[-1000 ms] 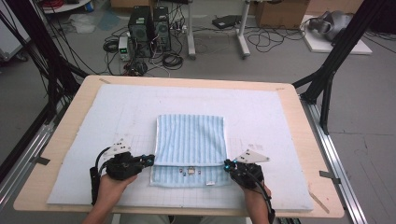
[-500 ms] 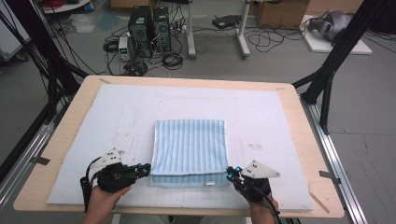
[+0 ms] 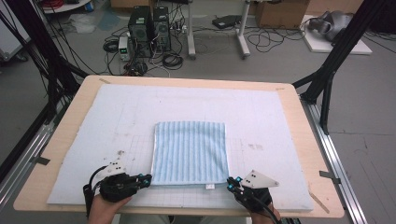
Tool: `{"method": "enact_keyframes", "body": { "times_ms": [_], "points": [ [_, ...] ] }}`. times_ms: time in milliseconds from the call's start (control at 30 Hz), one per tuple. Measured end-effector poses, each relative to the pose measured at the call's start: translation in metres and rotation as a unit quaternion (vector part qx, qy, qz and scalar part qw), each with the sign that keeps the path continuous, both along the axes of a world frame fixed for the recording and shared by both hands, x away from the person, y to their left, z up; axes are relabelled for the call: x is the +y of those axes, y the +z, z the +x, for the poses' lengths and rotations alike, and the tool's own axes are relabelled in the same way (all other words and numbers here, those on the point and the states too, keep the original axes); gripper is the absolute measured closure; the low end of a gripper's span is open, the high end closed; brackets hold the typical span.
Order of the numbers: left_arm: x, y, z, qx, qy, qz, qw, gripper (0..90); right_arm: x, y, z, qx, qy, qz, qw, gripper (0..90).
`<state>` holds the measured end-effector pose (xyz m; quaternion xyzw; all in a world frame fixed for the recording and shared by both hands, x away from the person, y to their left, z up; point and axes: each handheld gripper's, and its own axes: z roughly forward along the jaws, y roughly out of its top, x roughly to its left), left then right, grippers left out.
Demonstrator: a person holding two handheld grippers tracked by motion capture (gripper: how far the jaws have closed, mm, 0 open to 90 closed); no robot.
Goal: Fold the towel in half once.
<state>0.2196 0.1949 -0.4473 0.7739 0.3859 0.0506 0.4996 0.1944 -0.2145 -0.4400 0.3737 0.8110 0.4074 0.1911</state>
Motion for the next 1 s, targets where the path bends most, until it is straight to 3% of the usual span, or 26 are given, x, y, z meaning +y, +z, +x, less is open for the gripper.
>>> {"method": "enact_keyframes", "body": {
  "times_ms": [167, 233, 333, 433, 533, 600, 733, 833, 967, 1000],
  "points": [
    [0.001, 0.0, 0.0, -0.005, 0.002, 0.008, 1.0, 83.2, 0.0, -0.005, -0.003, 0.007, 0.001, -0.001, 1.0, 81.2],
    [0.003, 0.003, 0.001, -0.022, 0.02, 0.006, 0.9995, 63.6, -0.003, -0.003, -0.004, 0.001, -0.005, 0.004, 1.0, 72.9],
    [0.007, 0.009, 0.008, -0.052, 0.033, -0.006, 0.9981, 52.9, -0.01, 0.005, 0.001, -0.011, -0.026, 0.035, 0.999, 64.8],
    [0.006, 0.015, 0.019, -0.071, 0.036, -0.016, 0.9967, 51.6, -0.009, 0.013, 0.011, -0.021, -0.031, 0.051, 0.998, 64.1],
    [0.001, 0.018, 0.035, -0.083, 0.041, -0.026, 0.9954, 56.3, -0.002, 0.017, 0.027, -0.021, -0.03, 0.051, 0.998, 66.2],
    [-0.004, 0.019, 0.047, -0.083, 0.041, -0.017, 0.9956, 62.5, 0.005, 0.015, 0.039, -0.014, -0.024, 0.046, 0.9986, 68.5],
    [-0.015, 0.013, 0.069, -0.074, 0.042, 0.006, 0.9964, 73.0, 0.02, 0.005, 0.055, 0.013, -0.013, 0.013, 0.9998, 73.0],
    [-0.021, 0.005, 0.078, -0.047, 0.051, 0.029, 0.9972, 76.2, 0.023, -0.004, 0.061, 0.03, -0.011, -0.013, 0.9994, 73.1],
    [-0.026, -0.003, 0.082, -0.01, 0.055, 0.072, 0.9958, 76.0, 0.017, -0.009, 0.059, 0.037, -0.016, 0.002, 0.9992, 72.0],
    [-0.026, -0.003, 0.082, -0.011, 0.055, 0.075, 0.9956, 76.0, 0.016, -0.01, 0.058, 0.035, -0.015, 0.004, 0.9993, 71.9]
  ]
}}
